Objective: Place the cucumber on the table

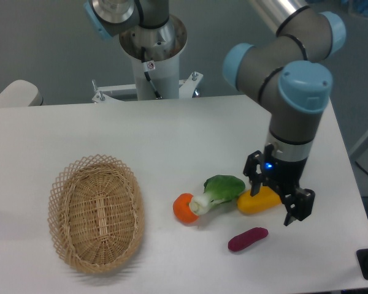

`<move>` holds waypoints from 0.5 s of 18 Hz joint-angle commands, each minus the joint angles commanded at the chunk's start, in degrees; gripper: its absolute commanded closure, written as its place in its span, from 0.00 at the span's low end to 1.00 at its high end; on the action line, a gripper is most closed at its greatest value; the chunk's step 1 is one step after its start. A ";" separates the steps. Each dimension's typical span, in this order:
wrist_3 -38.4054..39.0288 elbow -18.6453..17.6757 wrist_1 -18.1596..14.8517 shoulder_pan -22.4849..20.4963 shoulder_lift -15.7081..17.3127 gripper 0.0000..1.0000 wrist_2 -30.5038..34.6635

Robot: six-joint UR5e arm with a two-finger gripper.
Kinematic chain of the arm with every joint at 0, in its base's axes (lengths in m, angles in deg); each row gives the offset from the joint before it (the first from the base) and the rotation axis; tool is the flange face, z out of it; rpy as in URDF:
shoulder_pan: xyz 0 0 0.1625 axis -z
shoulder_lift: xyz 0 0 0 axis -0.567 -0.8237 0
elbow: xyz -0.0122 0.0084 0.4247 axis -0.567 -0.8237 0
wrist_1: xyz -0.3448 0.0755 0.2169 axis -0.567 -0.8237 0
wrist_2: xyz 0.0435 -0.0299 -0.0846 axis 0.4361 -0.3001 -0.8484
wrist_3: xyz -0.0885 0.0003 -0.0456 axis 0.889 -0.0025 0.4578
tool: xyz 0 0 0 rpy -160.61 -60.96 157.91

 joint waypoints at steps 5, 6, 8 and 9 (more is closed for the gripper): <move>0.18 -3.34 1.84 0.27 1.85 0.00 3.69; 0.18 -3.43 2.11 0.27 1.85 0.00 3.78; -0.43 -3.34 2.02 0.27 1.85 0.00 5.27; -0.87 -3.17 1.59 0.27 2.03 0.00 5.97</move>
